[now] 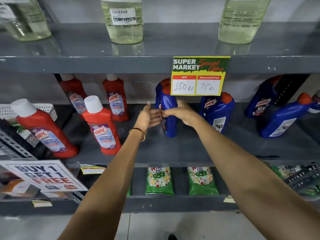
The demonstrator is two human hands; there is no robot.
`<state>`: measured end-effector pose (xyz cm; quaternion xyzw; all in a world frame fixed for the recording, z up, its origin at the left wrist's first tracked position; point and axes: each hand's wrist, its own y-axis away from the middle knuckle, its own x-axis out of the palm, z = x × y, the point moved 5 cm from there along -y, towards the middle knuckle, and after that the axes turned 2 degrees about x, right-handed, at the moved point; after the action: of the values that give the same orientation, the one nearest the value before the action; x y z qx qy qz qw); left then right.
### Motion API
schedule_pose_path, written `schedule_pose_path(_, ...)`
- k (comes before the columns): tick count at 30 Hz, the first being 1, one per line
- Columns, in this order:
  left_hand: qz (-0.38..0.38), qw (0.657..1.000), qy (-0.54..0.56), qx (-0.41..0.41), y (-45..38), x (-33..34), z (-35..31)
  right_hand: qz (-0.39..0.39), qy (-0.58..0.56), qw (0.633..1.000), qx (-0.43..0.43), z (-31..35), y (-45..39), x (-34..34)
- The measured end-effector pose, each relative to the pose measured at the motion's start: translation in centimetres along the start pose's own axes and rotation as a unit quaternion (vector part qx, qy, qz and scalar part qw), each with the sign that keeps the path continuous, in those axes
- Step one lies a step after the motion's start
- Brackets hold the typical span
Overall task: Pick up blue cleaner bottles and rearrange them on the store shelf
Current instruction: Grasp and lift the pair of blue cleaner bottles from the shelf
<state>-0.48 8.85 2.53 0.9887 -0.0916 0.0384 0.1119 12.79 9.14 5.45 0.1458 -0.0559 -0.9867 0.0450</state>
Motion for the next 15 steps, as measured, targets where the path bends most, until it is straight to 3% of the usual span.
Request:
schedule_pose_path(3,-0.013,1.000,-0.018,0.002,-0.2,-1.0,0.8,0.001,-0.008,1.000,-0.008,-0.3,0.1,-0.4)
schedule_pose_path(8,-0.124,0.992,0.008,-0.020,-1.0,-2.5,3.1,0.039,-0.016,0.999,0.006,-1.5,0.0,0.2)
schedule_pose_path(15,-0.075,0.993,0.060,-0.073,-1.1,-1.0,6.3,0.072,0.000,0.996,0.048,-3.2,-0.3,0.9)
